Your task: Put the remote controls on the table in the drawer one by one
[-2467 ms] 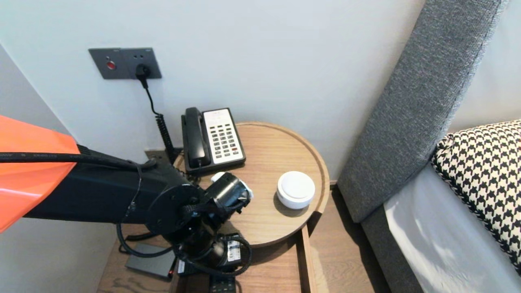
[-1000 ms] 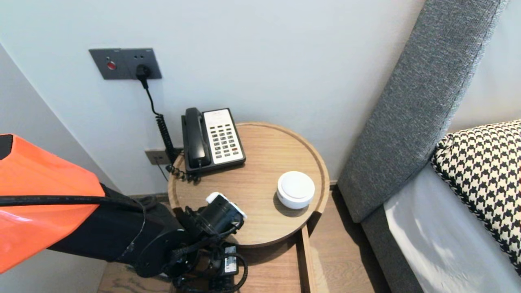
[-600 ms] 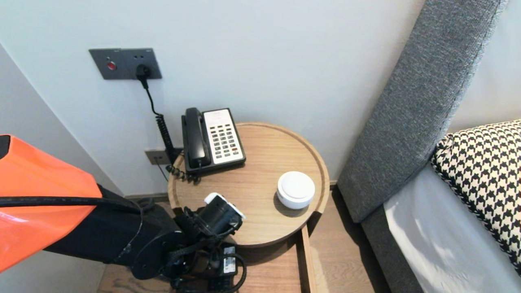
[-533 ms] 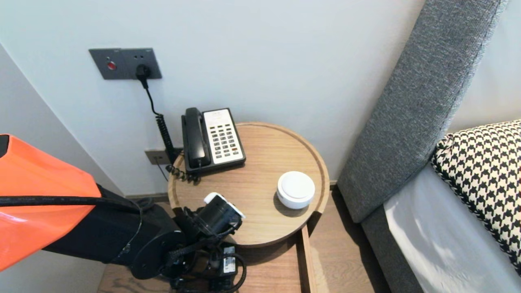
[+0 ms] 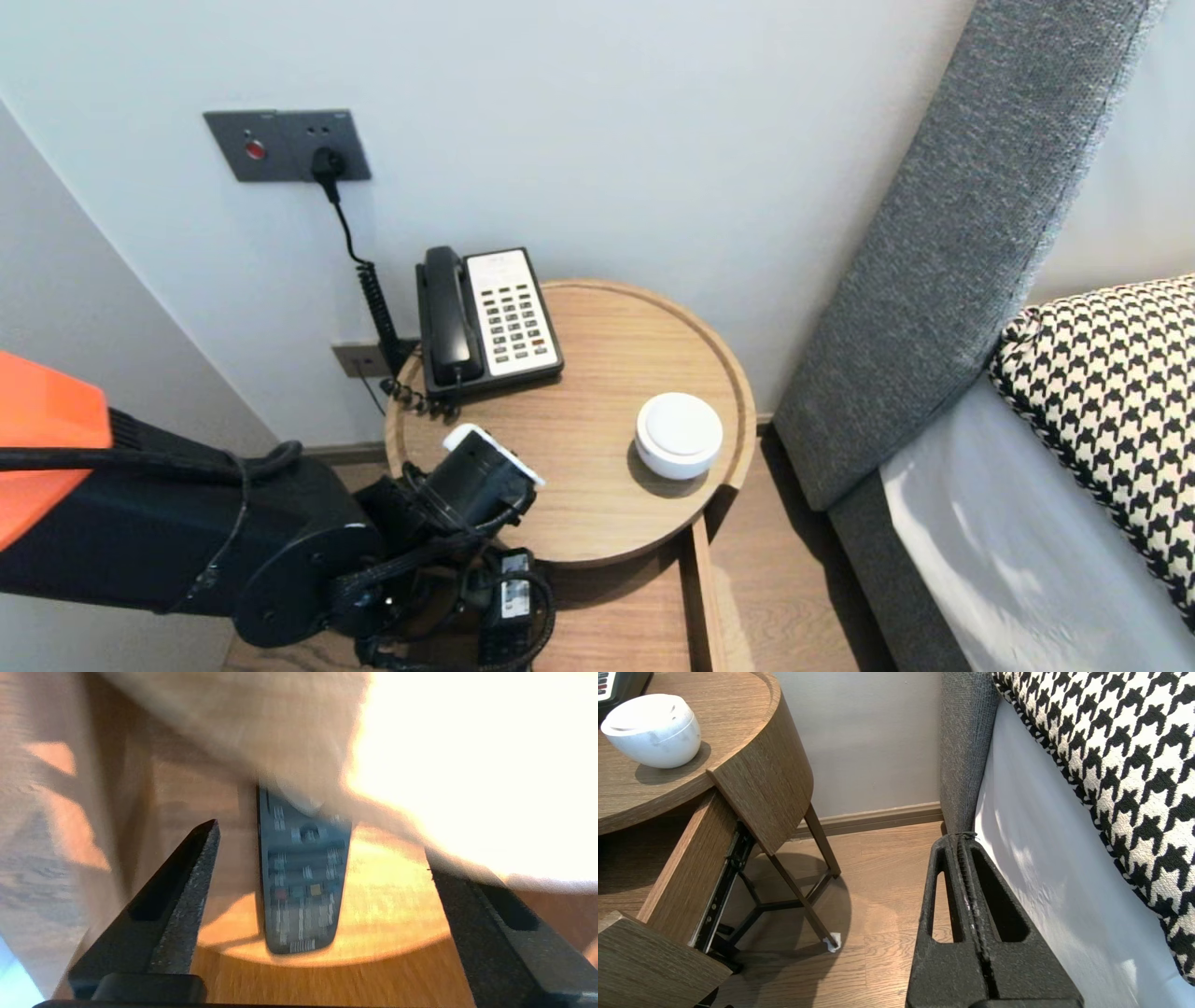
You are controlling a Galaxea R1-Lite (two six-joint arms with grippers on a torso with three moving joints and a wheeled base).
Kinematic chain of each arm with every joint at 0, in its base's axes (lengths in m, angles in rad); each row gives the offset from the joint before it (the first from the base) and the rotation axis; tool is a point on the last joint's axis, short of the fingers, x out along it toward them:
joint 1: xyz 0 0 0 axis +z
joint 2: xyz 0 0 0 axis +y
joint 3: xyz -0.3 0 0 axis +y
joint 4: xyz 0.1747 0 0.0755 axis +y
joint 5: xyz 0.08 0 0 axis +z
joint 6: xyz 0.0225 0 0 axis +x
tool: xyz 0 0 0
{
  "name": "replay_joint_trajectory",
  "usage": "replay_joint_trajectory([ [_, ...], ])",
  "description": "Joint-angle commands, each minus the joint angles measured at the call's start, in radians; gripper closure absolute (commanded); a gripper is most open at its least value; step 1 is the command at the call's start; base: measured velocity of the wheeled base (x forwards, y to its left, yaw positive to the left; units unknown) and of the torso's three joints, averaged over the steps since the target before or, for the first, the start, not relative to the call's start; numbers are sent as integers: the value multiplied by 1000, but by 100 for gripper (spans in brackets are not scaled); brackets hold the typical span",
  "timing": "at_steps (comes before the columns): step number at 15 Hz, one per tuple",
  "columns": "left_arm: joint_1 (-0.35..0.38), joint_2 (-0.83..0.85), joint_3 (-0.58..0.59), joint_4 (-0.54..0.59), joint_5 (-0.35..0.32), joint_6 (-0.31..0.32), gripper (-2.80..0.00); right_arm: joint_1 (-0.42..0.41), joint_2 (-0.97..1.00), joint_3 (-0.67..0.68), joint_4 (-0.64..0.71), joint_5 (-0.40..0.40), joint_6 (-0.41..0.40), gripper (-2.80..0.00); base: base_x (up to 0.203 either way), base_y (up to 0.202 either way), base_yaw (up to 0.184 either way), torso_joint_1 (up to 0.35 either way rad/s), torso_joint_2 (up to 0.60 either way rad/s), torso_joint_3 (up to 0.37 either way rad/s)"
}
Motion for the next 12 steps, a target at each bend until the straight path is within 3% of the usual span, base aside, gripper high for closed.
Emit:
replay_joint_trajectory([
  [1,-7,-117,22,15,-12,14,-280,0,0,28,-1,0,0,0,0,0,0,0,0,0],
  [4,-16,-223,56,57,-66,30,-280,0,0,28,-1,0,0,0,0,0,0,0,0,0],
  [5,-16,-244,61,78,-74,34,0,0,1,28,-1,0,0,0,0,0,0,0,0,0],
  [9,-15,-362,39,179,-77,83,0,0,1,28,-1,0,0,0,0,0,0,0,0,0],
  [12,-15,-441,-111,338,-81,100,0,0,0,28,-1,0,0,0,0,0,0,0,0,0],
])
